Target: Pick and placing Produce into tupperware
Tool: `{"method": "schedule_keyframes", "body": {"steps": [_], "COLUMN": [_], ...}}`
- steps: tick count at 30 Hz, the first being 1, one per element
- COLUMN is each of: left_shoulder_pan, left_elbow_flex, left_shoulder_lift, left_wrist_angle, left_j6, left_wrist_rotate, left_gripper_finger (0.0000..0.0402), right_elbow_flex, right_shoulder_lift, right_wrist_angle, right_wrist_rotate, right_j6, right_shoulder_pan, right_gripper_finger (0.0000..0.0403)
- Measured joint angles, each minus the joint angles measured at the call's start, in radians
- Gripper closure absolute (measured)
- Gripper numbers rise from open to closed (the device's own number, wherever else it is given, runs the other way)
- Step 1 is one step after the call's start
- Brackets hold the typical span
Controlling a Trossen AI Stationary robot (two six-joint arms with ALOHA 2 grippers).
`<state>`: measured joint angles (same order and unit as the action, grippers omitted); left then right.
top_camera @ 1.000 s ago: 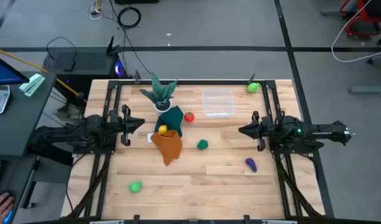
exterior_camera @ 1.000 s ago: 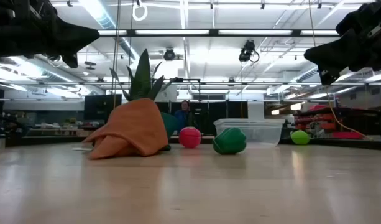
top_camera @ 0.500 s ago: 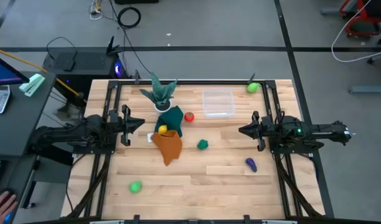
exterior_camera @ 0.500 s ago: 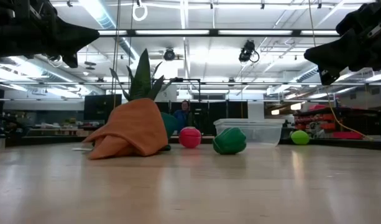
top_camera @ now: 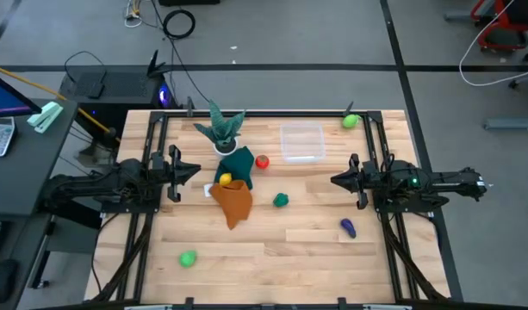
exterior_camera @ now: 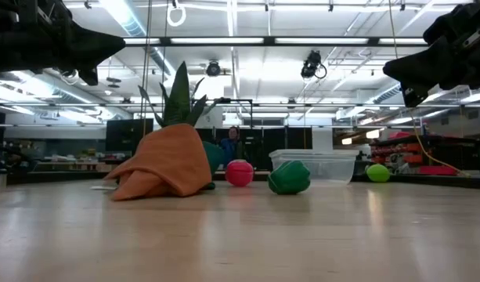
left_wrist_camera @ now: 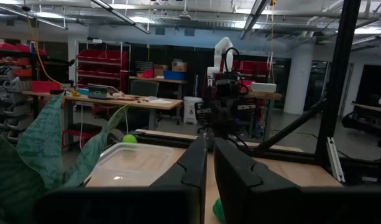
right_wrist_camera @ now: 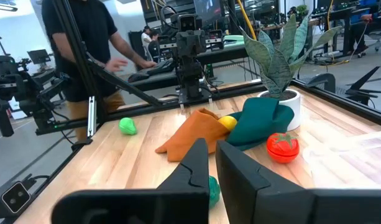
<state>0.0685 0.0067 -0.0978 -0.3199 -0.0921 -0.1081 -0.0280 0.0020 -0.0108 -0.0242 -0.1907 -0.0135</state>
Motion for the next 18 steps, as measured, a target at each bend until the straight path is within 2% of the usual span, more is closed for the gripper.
{"method": "schedule_keyframes", "body": {"steps": [18], "left_shoulder_pan": [0.0], "left_elbow_flex": [0.0], "left_shoulder_lift": [0.0], "left_wrist_angle": [0.0], "left_j6": [0.0], "left_wrist_rotate": [0.0], "left_gripper_finger": [0.0364], "right_elbow_flex": [0.0], "right_shoulder_lift": [0.0], "right_wrist_angle": [0.0], "right_wrist_rotate": [0.0], "right_j6": [0.0], "right_shoulder_pan": [0.0], "right_gripper_finger": [0.0402]}}
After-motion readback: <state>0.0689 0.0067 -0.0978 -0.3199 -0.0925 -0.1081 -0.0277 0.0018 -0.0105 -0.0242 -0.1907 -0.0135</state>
